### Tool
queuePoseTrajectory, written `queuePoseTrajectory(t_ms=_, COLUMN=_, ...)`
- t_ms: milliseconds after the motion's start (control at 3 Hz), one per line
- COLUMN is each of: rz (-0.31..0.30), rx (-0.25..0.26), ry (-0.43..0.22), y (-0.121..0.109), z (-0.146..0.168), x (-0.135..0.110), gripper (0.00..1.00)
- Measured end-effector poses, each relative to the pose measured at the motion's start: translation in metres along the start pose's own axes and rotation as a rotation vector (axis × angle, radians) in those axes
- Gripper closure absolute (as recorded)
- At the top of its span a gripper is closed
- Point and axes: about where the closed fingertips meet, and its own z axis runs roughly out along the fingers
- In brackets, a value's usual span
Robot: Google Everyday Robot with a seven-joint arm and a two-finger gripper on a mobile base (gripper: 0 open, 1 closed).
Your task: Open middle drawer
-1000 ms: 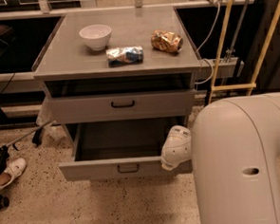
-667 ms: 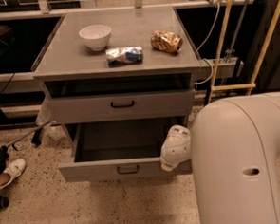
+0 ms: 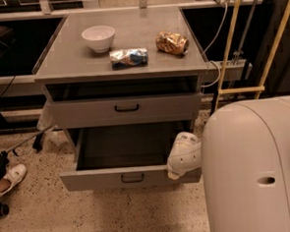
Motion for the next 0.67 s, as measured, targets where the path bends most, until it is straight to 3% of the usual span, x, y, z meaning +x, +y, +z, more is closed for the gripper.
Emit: queuePoseTrajectory(t_ms=667, rz=-0.007, rx=0.003, ry=-0.017, y=0.0063, z=-0.0057, x=0.0021, gripper=1.0)
